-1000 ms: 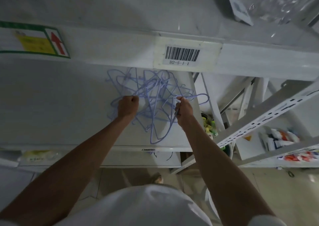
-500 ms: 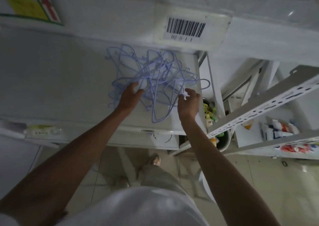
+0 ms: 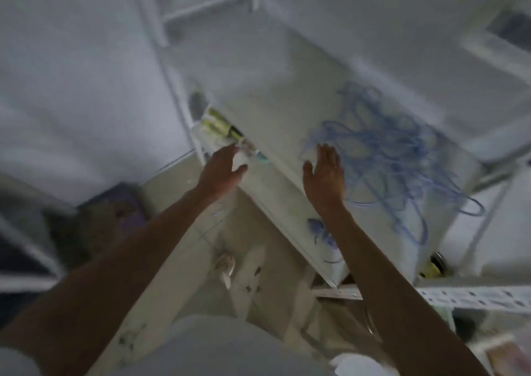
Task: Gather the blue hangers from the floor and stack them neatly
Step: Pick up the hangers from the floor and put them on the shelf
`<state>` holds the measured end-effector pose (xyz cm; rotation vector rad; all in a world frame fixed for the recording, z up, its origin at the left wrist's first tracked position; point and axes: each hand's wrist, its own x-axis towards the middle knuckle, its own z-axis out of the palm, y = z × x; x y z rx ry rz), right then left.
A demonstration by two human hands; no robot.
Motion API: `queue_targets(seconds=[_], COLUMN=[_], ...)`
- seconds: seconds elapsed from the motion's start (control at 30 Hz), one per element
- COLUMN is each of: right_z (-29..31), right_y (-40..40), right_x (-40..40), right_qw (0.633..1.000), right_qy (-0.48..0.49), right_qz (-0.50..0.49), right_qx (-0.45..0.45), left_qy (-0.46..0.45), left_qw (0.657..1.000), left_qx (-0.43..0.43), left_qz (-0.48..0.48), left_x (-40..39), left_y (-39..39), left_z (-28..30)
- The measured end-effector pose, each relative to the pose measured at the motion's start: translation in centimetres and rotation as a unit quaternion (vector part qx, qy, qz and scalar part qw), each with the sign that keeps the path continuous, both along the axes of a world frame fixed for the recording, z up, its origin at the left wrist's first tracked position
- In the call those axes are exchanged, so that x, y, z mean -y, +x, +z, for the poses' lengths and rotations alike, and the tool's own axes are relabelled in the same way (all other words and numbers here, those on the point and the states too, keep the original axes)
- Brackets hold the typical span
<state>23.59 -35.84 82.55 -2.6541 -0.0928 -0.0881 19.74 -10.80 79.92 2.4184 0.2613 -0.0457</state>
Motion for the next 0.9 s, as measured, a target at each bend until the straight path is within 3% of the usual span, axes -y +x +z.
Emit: queue_targets(seconds=[0.1,0.23,0.33,0.47,0.7,0.9], right_z=[-2.5,-5.7,-8.1,-10.6,-18.6,-30.9], right_y=[-2.6,-7.4,-9.1,-8.9,-4.2,-0.8], right_x=[-3.4,-8.1,-11.5,-16.0,-25.0,-33.3], right_qw=[0.996,0.975,0.946,0.914,0.887,0.881], right_qy=[0.002,-0.022,-0.063,-0.111,-0.126,-0.136], right_qz=[0.087,0.215,0.299,0.327,0.221,0.128], right_qx=[-0.002,-0.057,-0.111,-0.215,-0.385,-0.436], left_qy=[0.013,0.023,0.009,-0.001,-0.078,-0.14], left_qw=[0.993,0.979,0.962,0.954,0.94,0.919], left_qx=[-0.048,-0.132,-0.177,-0.192,-0.277,-0.313], left_qz=[0.103,0.153,0.209,0.231,0.182,0.194], left_x=[-2.5,-5.4,-8.0,-11.3,-21.8,-31.9], left_y=[-8.3,-17.5,-20.9,-21.6,-16.2,-7.8], left_z=[-2.8,-5.8,-6.9,-8.2,-15.9,-28.3])
